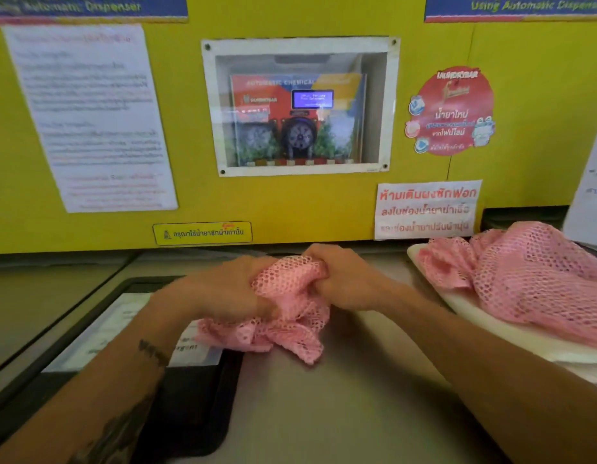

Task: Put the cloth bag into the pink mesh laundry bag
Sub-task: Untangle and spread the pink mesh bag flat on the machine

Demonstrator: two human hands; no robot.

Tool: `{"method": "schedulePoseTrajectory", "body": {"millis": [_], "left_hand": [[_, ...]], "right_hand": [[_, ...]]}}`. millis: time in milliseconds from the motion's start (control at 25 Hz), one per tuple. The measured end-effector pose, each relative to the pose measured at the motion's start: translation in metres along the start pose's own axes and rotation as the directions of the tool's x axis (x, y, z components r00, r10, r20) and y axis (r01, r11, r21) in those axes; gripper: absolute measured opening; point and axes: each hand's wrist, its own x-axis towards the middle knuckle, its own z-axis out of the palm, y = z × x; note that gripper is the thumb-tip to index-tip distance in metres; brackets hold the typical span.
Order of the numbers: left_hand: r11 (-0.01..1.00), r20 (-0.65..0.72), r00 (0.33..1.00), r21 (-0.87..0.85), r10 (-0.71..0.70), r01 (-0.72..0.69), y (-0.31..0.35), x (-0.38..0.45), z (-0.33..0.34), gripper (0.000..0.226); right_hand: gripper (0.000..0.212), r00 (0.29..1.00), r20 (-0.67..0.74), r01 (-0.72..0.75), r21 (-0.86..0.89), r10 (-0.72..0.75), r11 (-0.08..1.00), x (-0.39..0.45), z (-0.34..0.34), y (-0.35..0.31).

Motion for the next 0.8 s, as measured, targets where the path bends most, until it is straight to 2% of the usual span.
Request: {"method": "schedulePoseTrajectory", "body": {"millis": [80, 120, 200, 280, 360, 400, 440, 480, 520, 560, 600, 640, 680, 720, 760, 800], "left_hand": [[0.999, -0.273, 0.962, -0.041, 0.003, -0.015, -0.006, 0.004, 0.001, 0.032], [0.991, -0.412, 0.911, -0.132, -0.026, -0.032, -0.005, 0.006, -0.001, 0.023], [0.966, -0.631, 0.773, -0.237, -0.071, -0.105, 0.001, 0.013, -0.003, 0.029], [0.968, -0.786, 0.614, -0.201, -0.07, -0.147, 0.008, 0.017, -0.008, 0.034], [0.927, -0.864, 0.479, -0.295, -0.155, -0.231, 0.009, 0.015, -0.017, 0.034], [0.866, -0.861, 0.449, -0.398, -0.239, -0.303, 0.006, 0.013, -0.024, 0.031], [0.794, -0.83, 0.463, -0.495, -0.311, -0.353, 0.003, 0.009, -0.03, 0.029], [0.737, -0.764, 0.534, -0.585, -0.362, -0.337, -0.002, 0.006, -0.033, 0.027], [0.696, -0.658, 0.646, -0.668, -0.386, -0.265, -0.004, 0.002, -0.031, 0.027], [0.685, -0.524, 0.76, -0.714, -0.384, -0.145, -0.005, 0.001, -0.025, 0.026], [0.709, -0.4, 0.846, -0.704, -0.354, -0.037, -0.004, 0.001, -0.016, 0.026], [0.751, -0.311, 0.899, -0.659, -0.309, 0.03, -0.001, 0.0, -0.009, 0.029], [0.781, -0.248, 0.934, -0.623, -0.256, 0.049, 0.004, -0.001, -0.004, 0.036], [0.792, -0.208, 0.955, -0.609, -0.209, 0.04, 0.007, 0.0, -0.001, 0.044], [0.799, -0.185, 0.967, -0.6, -0.177, 0.032, 0.01, 0.0, 0.0, 0.049], [0.833, -0.193, 0.969, -0.553, -0.154, 0.022, 0.01, 0.0, 0.0, 0.053]], "right_hand": [[0.028, 0.984, -0.18, 0.009, 0.068, 0.004, 0.998, 0.005, -0.012, 0.013], [0.029, 0.96, -0.278, -0.001, 0.029, 0.009, 1.0, 0.005, -0.021, 0.019], [0.033, 0.867, -0.498, -0.056, -0.101, -0.002, 0.993, 0.003, -0.041, 0.026], [0.036, 0.764, -0.644, -0.121, -0.17, -0.017, 0.978, -0.001, -0.056, 0.029], [0.027, 0.723, -0.688, -0.208, -0.126, 0.065, 0.97, -0.005, -0.066, 0.037], [0.023, 0.722, -0.682, -0.257, -0.102, 0.12, 0.961, -0.007, -0.07, 0.045], [0.022, 0.724, -0.668, -0.299, -0.08, 0.171, 0.951, -0.01, -0.072, 0.053], [0.024, 0.729, -0.648, -0.319, -0.037, 0.22, 0.947, -0.013, -0.073, 0.061], [0.026, 0.745, -0.614, -0.305, 0.036, 0.261, 0.952, -0.017, -0.073, 0.064], [0.029, 0.784, -0.547, -0.262, 0.137, 0.293, 0.955, -0.018, -0.07, 0.062], [0.034, 0.85, -0.432, -0.209, 0.248, 0.301, 0.946, -0.019, -0.066, 0.056], [0.043, 0.919, -0.274, -0.185, 0.338, 0.285, 0.923, -0.02, -0.059, 0.046], [0.06, 0.962, -0.105, -0.196, 0.372, 0.251, 0.907, -0.021, -0.049, 0.034], [0.079, 0.975, 0.034, -0.215, 0.352, 0.217, 0.911, -0.022, -0.037, 0.024], [0.094, 0.973, 0.125, -0.224, 0.289, 0.195, 0.931, -0.022, -0.024, 0.017], [0.1, 0.971, 0.149, -0.211, 0.182, 0.186, 0.96, -0.02, -0.012, 0.015]]}}
